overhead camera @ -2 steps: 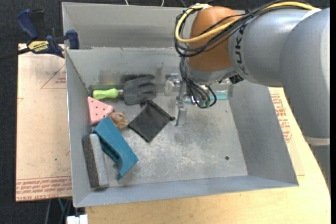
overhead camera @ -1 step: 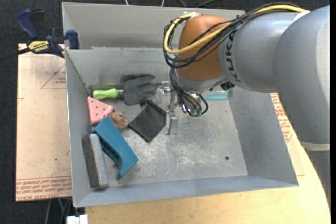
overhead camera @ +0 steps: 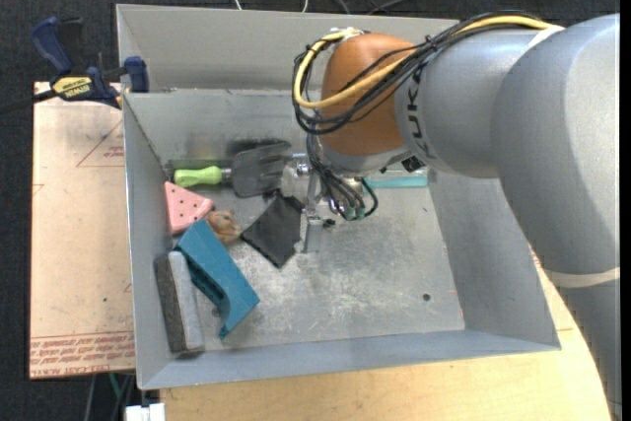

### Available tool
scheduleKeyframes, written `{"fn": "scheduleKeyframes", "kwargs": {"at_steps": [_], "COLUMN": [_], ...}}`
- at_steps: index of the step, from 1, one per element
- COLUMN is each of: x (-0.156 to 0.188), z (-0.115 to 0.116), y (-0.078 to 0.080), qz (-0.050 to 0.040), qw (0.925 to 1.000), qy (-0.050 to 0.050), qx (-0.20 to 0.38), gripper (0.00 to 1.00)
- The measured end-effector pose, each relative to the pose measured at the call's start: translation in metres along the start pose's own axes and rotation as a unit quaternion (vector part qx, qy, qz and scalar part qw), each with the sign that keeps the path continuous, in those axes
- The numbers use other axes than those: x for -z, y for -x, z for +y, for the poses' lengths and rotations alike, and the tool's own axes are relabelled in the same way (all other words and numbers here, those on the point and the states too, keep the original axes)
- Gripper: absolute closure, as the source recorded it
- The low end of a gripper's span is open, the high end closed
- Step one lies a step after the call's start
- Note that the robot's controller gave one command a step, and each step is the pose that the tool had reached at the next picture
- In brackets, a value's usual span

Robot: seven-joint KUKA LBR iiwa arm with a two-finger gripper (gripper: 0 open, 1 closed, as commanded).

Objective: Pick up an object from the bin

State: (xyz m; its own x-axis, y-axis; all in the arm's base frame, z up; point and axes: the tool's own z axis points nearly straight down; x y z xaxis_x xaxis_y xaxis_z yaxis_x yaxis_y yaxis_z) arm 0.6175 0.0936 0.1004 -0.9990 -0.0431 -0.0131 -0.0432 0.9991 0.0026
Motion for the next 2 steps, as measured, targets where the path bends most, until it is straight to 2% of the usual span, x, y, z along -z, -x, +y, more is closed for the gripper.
{"fn": "scheduleKeyframes", "kwargs": {"at_steps": [1, 2], "x": [-0.019, -0.031], "z": [0.028, 0.028], "y": [-0.002, -0.003], "qz": [-0.0014, 0.0022], "qw": [0.998, 0.9993], "qy": [0.001, 0.0], "qx": [-0.063, -0.037], "gripper": [0.0, 0.0]}}
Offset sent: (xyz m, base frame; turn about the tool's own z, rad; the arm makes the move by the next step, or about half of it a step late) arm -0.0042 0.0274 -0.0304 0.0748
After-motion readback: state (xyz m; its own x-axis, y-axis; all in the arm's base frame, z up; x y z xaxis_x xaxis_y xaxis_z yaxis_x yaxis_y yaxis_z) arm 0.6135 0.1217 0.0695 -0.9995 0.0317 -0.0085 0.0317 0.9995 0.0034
